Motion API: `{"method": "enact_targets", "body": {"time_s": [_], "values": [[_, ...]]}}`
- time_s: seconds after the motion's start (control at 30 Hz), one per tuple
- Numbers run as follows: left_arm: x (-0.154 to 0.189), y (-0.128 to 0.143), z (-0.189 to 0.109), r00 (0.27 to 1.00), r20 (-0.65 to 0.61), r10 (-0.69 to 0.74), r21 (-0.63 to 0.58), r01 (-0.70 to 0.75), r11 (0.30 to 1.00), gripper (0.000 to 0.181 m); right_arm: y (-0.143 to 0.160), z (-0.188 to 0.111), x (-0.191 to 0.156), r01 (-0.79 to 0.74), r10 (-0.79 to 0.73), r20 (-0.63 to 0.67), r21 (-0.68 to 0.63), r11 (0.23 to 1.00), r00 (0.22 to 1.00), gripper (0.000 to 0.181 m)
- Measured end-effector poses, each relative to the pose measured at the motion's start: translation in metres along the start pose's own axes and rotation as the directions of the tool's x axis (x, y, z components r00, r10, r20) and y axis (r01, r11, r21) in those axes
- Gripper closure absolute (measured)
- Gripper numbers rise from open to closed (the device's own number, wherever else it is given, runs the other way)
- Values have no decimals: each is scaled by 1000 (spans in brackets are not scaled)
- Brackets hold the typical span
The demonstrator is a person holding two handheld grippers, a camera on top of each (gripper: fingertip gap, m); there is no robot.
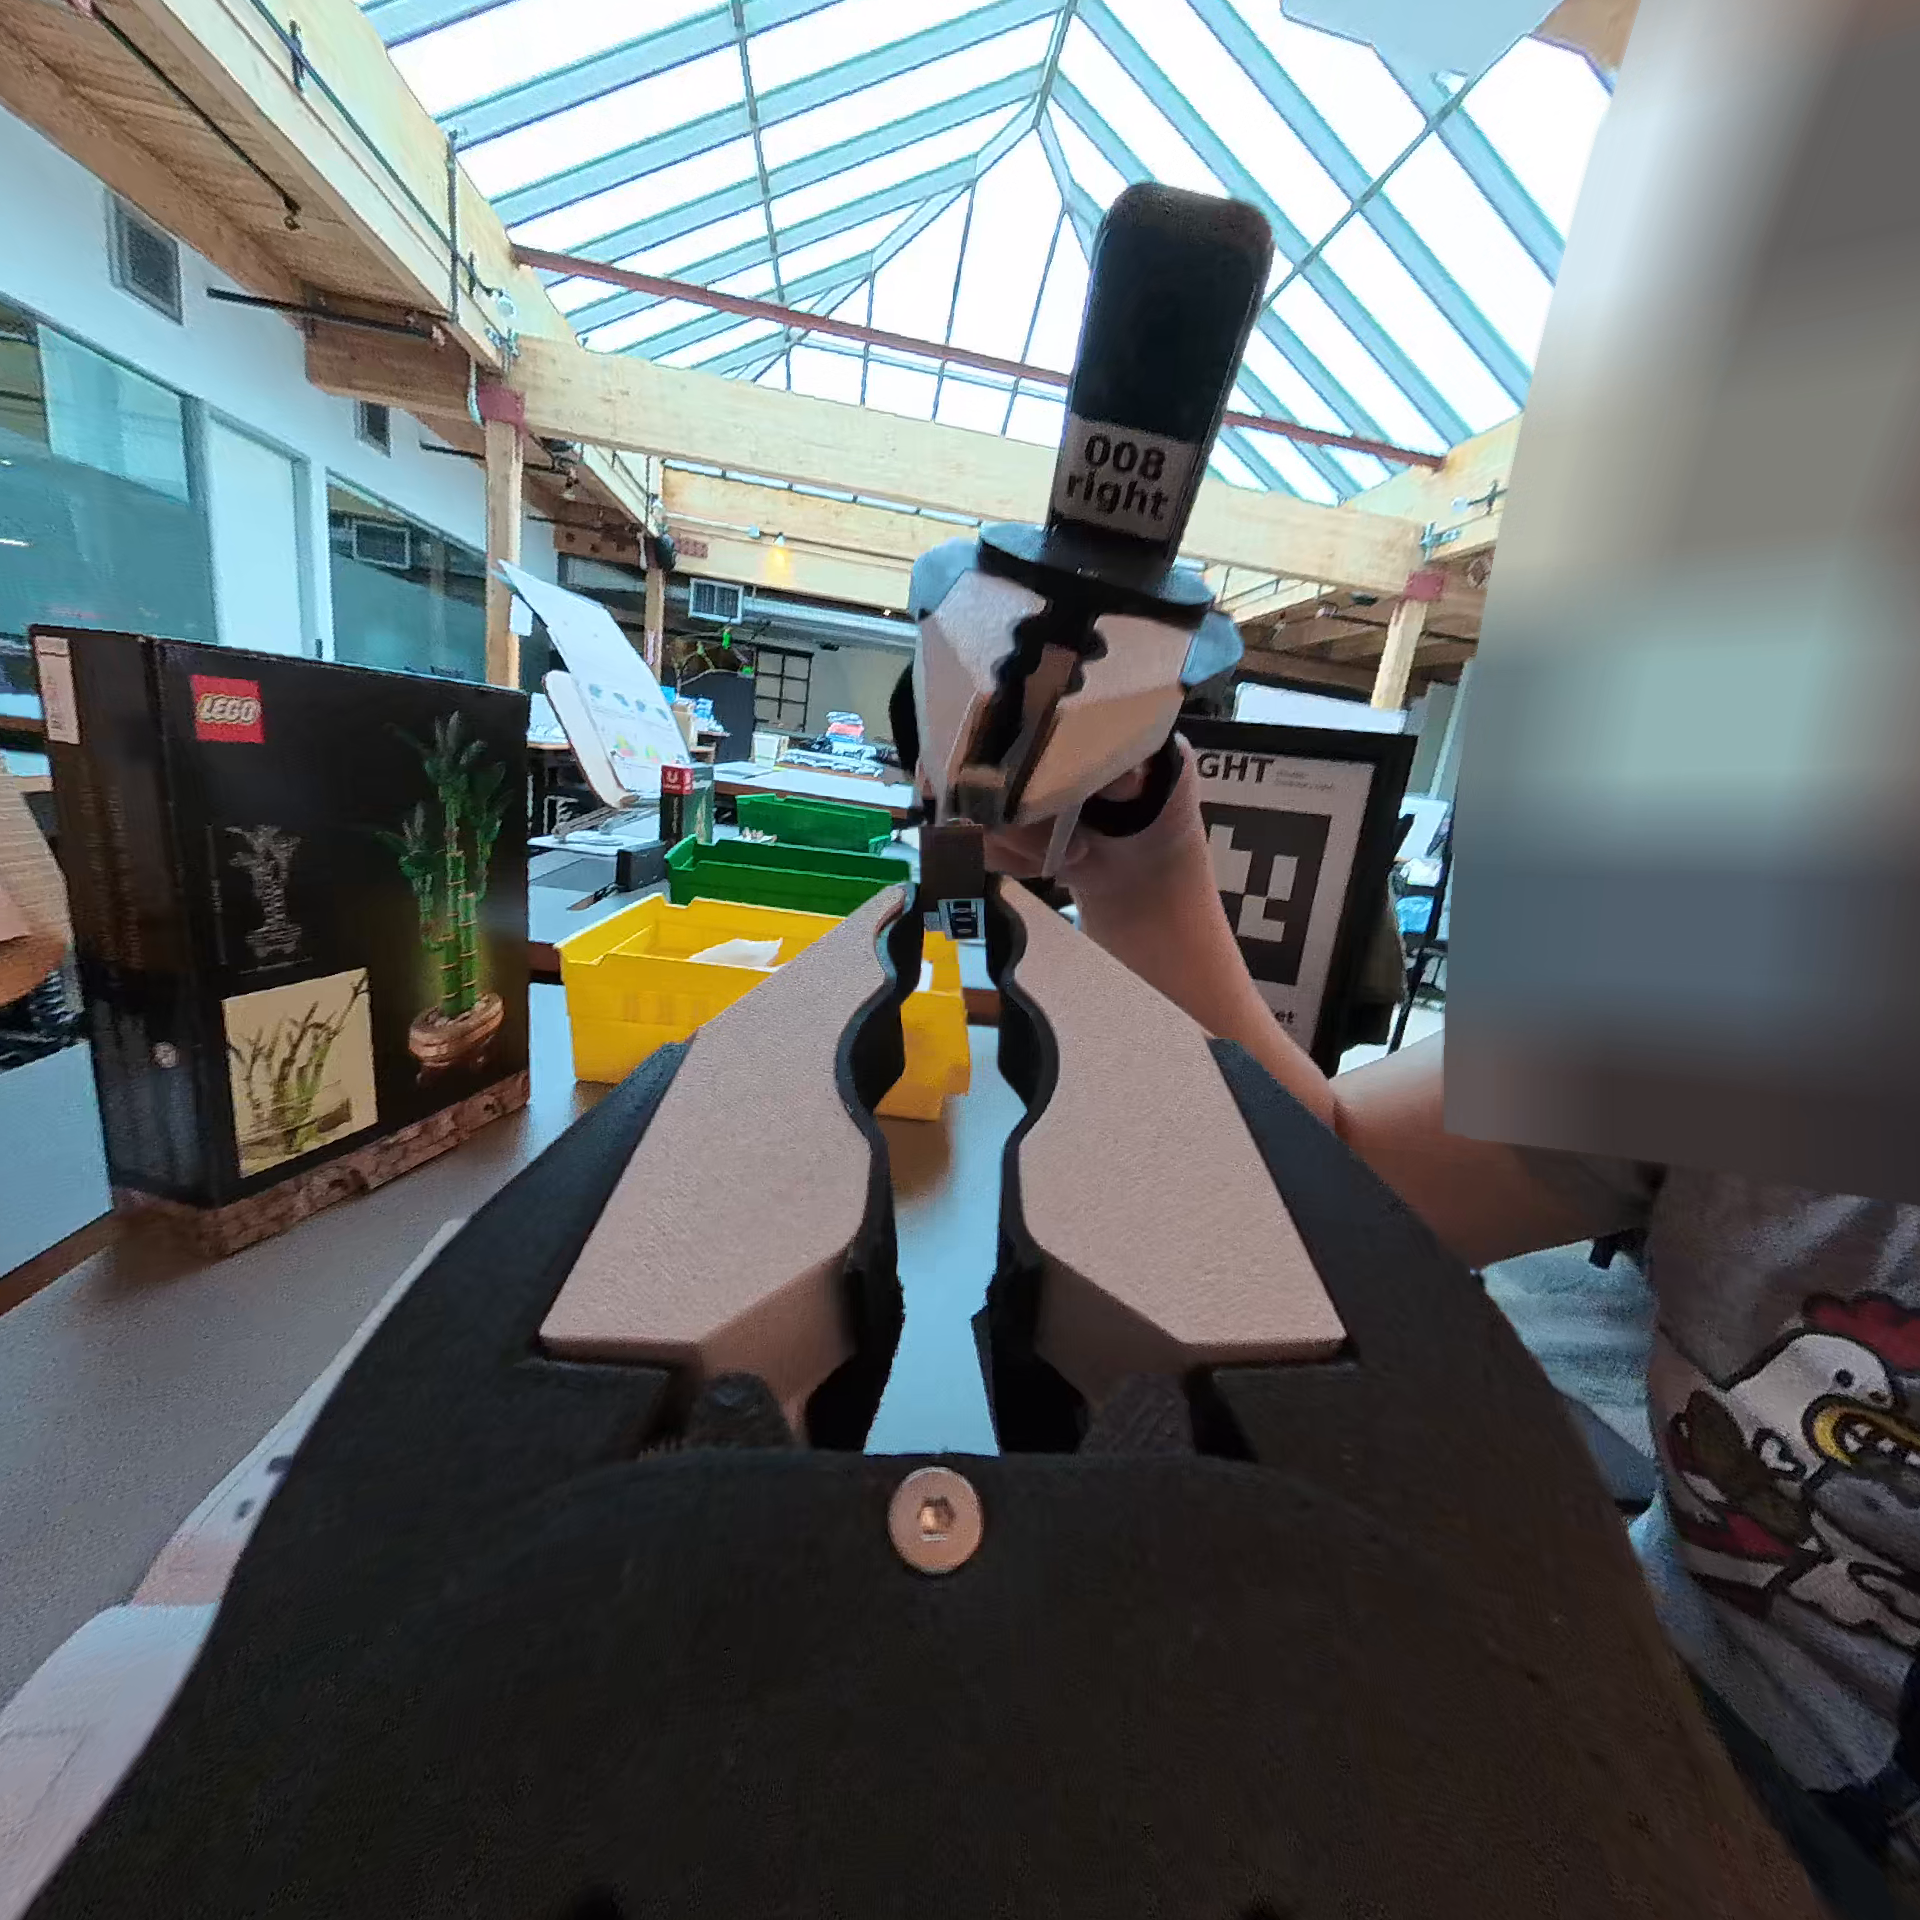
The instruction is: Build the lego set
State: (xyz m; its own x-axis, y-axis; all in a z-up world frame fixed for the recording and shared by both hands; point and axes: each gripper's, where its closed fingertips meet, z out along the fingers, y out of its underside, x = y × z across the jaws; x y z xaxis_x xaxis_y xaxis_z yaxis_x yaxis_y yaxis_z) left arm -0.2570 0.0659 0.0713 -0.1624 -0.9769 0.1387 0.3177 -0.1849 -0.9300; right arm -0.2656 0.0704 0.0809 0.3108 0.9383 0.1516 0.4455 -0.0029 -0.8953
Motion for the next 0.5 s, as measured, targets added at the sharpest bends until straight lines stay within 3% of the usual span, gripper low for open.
{"method": "enact_targets", "body": {"time_s": [0.5], "values": [[-2,0,3,1000,15,-2,3,2,1000,172,3,2,3,65,-70,-85,-59,996,994,174]]}}
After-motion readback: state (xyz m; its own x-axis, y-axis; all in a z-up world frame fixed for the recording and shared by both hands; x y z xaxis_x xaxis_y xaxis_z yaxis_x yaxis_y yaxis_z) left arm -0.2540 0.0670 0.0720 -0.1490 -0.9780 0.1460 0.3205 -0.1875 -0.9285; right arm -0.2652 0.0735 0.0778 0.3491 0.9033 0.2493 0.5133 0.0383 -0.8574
